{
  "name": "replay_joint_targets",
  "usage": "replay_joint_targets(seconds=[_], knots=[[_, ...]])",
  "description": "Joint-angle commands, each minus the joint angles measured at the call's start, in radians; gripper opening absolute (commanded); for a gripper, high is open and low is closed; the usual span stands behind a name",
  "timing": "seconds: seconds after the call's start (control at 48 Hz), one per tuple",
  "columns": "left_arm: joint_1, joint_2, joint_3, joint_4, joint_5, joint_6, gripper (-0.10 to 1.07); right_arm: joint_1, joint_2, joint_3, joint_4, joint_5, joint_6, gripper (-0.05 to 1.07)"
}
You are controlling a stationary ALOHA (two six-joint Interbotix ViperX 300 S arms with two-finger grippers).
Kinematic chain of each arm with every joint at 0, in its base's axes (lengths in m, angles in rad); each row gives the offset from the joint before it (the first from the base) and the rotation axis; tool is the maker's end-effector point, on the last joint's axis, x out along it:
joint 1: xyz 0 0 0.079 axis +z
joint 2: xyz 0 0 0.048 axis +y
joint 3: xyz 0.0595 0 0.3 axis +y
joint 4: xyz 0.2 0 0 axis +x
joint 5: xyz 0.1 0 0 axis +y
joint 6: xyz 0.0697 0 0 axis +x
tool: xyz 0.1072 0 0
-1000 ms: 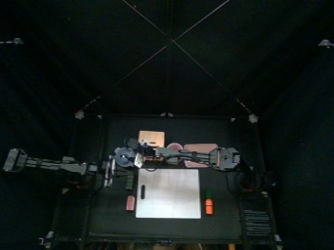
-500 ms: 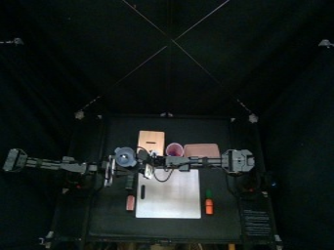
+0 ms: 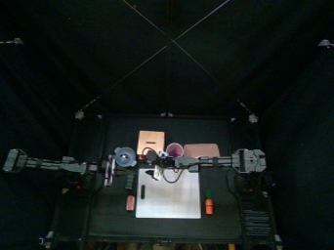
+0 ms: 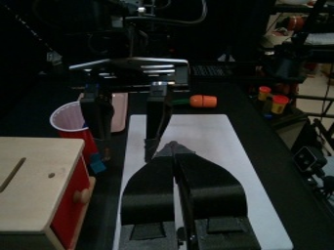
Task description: Grab carrot
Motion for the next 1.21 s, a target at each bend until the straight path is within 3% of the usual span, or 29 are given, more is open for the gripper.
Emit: replay_joint_targets(seconds=[0.0,0.292,1.188], knots=[[0.008,0.002,-0.031,-0.002,-0.011,0.002,0.29,0.014,-0.049,-0.005,0.008,-0.006,0.000,0.91],[0.020,0.002,-0.028,-0.002,-0.014,0.002,0.29,0.061,-0.051,-0.008,0.017,0.023,0.002,0.91],[0.029,0.003,-0.021,-0.034,-0.015,0.000,0.29,0.063,-0.057,0.005,0.018,0.021,0.000,0.91]])
